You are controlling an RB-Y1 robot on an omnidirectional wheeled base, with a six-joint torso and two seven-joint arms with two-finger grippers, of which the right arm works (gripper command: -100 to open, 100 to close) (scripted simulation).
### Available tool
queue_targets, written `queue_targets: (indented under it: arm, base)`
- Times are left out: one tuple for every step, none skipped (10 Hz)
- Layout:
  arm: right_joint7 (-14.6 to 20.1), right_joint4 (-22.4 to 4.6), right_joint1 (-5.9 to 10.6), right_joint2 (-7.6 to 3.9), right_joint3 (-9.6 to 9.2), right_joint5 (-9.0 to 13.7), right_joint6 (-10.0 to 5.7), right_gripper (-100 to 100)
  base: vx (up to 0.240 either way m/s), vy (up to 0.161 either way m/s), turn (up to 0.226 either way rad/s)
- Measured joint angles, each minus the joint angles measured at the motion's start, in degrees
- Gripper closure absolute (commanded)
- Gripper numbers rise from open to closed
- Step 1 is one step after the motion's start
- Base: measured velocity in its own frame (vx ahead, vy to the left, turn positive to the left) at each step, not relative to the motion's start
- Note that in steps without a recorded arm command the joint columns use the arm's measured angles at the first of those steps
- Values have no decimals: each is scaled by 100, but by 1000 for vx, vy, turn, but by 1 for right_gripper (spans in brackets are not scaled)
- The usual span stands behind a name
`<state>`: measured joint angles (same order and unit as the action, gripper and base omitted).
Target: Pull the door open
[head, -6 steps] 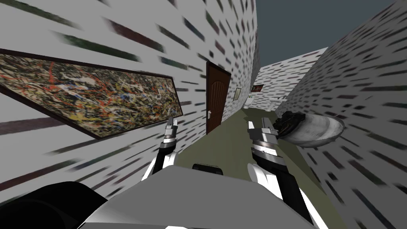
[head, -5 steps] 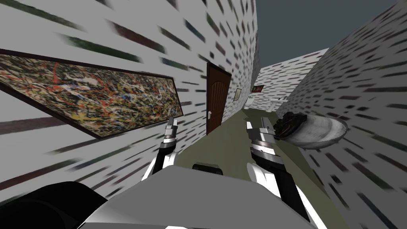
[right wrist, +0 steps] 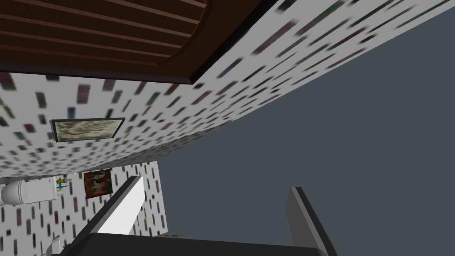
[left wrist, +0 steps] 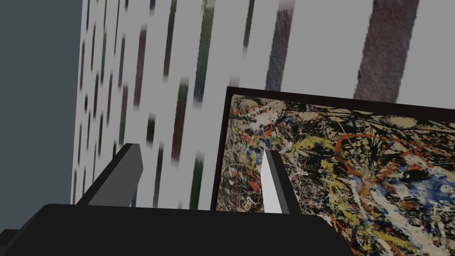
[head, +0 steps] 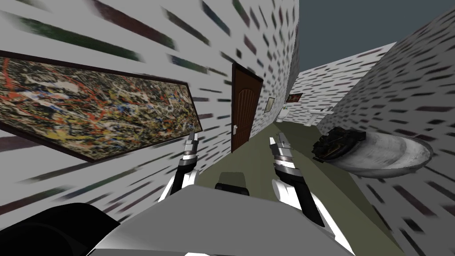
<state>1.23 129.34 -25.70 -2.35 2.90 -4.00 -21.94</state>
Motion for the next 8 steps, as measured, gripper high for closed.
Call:
queue_targets:
  arm:
    - [-79, -109, 40, -31, -28, -58, -17, -100]
    - [-163, -245, 98, -53, -58, -118, -56, -100]
    - [-242, -337, 145, -88, -82, -174, -67, -100]
    - [-328, -434, 173, -112, -121, -238, -86, -100]
    - [-413, -535, 227, -146, -146, -298, -92, -100]
    - [-507, -633, 293, -165, -186, -369, -82, -100]
    - [-601, -793, 361, -193, -209, -432, -116, -100]
    - [-688, -911, 402, -233, -232, -493, -148, -100]
  base:
    - [104, -35, 50]
    - [89, -22, 51]
    - [89, -19, 55]
    - [90, -23, 46]
    - [84, -26, 51]
    - [88, -31, 47]
    - [100, -34, 59]
    - [105, -42, 74]
